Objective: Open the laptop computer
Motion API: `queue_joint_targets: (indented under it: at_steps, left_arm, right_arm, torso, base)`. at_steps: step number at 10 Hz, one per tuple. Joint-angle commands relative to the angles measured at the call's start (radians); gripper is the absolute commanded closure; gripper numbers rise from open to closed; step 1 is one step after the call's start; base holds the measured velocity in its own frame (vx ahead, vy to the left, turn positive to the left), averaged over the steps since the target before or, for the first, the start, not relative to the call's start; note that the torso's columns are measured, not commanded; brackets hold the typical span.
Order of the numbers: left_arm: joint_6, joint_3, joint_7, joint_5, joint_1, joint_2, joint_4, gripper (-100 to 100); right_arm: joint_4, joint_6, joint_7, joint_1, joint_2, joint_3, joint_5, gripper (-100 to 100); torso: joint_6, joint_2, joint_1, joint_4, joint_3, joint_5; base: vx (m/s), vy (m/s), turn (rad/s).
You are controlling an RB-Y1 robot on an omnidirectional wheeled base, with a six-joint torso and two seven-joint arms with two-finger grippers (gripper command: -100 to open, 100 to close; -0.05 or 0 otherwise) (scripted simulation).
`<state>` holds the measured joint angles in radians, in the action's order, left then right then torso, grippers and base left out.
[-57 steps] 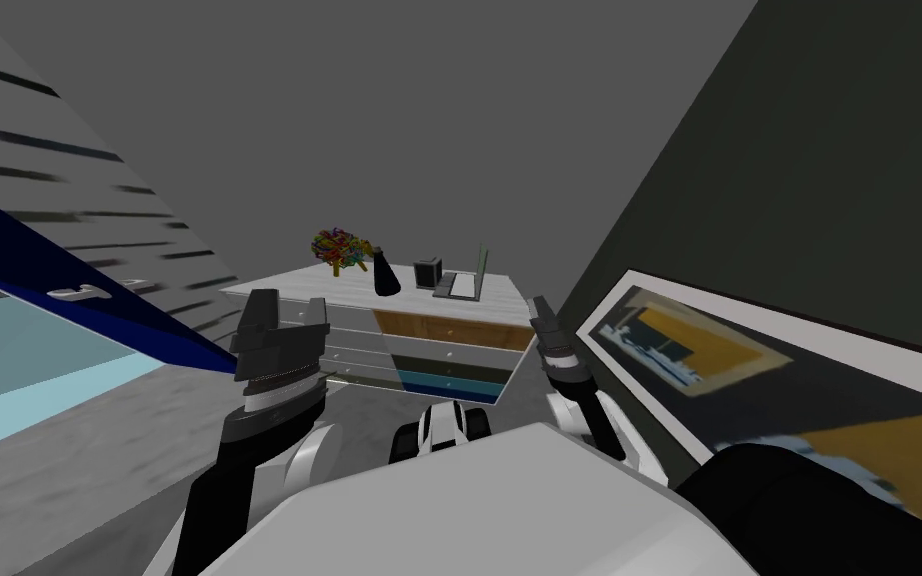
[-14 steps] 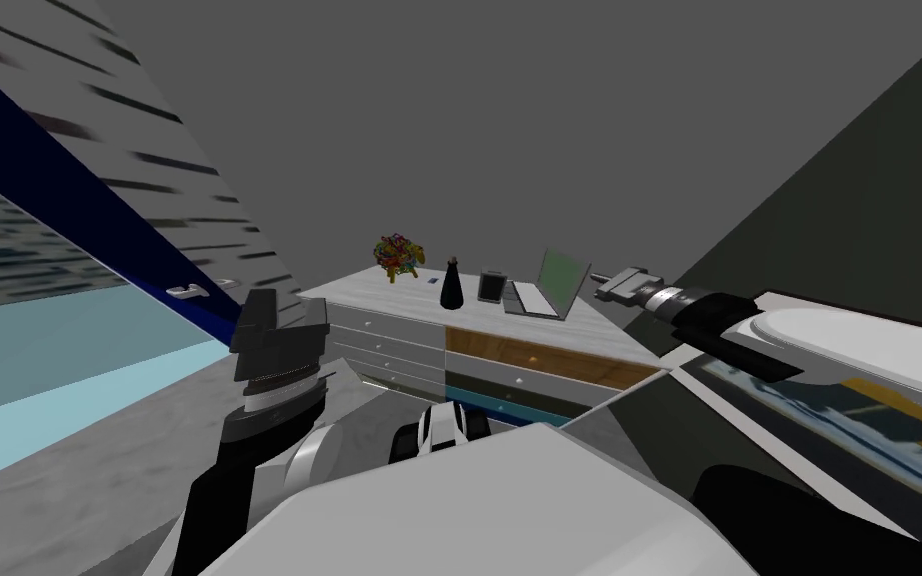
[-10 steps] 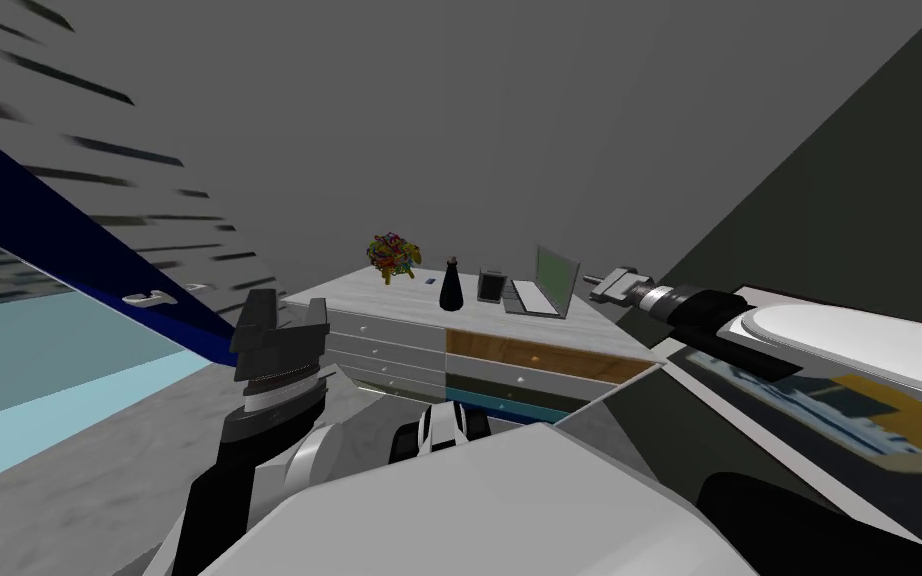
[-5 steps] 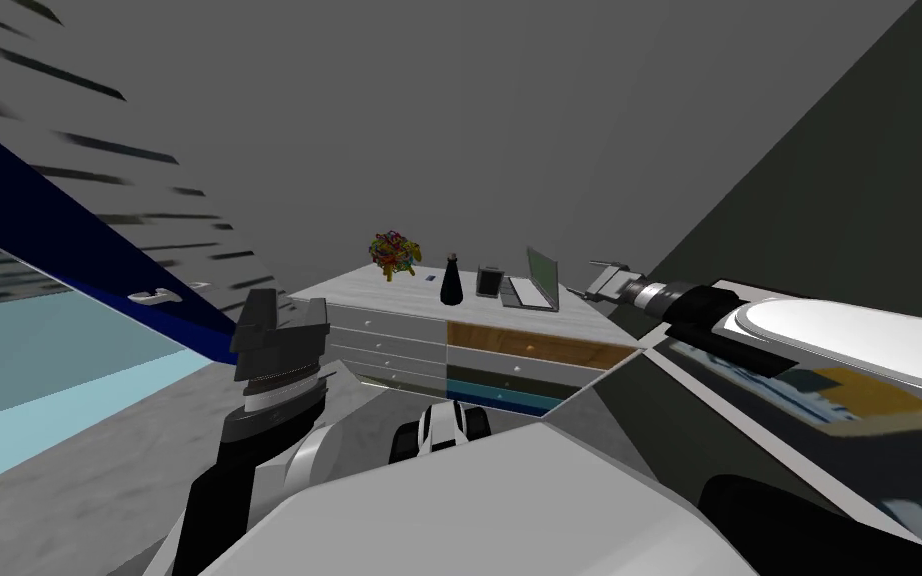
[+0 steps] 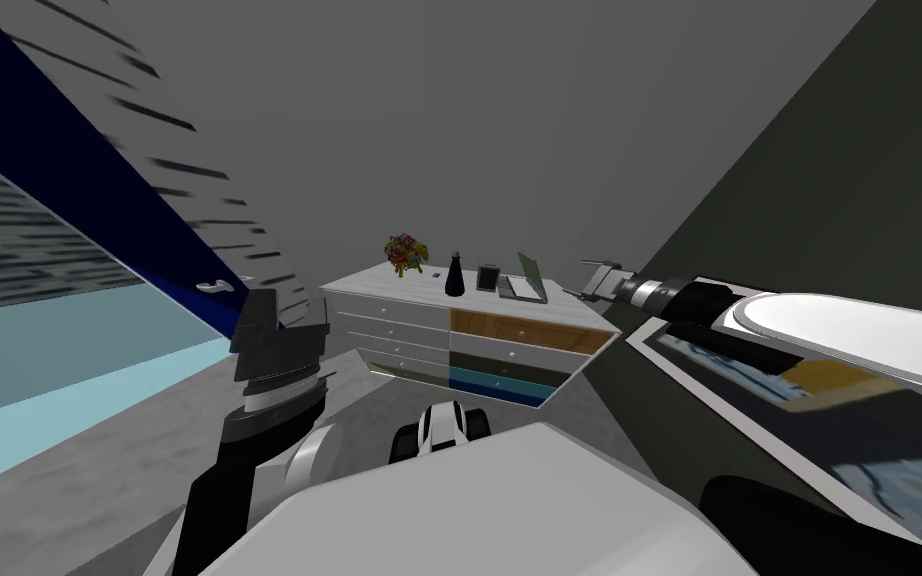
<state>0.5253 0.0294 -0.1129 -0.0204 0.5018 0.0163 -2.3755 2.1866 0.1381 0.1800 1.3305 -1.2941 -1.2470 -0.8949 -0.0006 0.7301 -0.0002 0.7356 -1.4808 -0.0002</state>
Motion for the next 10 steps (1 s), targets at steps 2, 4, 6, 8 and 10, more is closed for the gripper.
queue_joint_targets:
  at_steps: [2,4,6,8,10]
  left_arm:
    - [0.0,0.0,0.0,0.0,0.001,0.0,0.0,0]
    - [0.0,0.0,0.0,0.0,0.001,0.0,0.0,0]
    - [0.0,0.0,0.0,0.0,0.001,0.0,0.0,0]
    - [0.0,0.0,0.0,0.0,0.0,0.0,0.0,0]
    - [0.0,0.0,0.0,0.0,0.0,0.0,0.0,0]
  right_arm:
    - [-0.064,-0.028,-0.03,0.017,-0.025,-0.012,0.019,-100]
    - [-0.096,-0.059,-0.047,0.02,-0.038,-0.017,0.041,-100]
    - [-0.118,-0.083,-0.059,0.021,-0.048,-0.021,0.059,-100]
    - [-0.148,-0.076,-0.057,0.018,-0.061,-0.016,0.057,-100]
    - [-0.185,-0.083,-0.061,0.023,-0.079,-0.012,0.059,-100]
  torso:
    - [0.0,-0.003,0.0,-0.001,-0.003,0.0]
    - [0.0,0.003,0.002,0.001,0.002,0.001]
    - [0.001,0.011,-0.002,0.003,0.007,-0.001]
    - [0.001,0.015,0.001,0.005,0.009,0.001]
    - [0.001,0.014,0.0,0.004,0.009,0.0]
  base:
    - [0.155,0.023,0.009]
    - [0.221,0.029,0.016]
    - [0.184,0.006,0.009]
    - [0.043,0.014,0.078]
    - [-0.031,0.012,0.155]
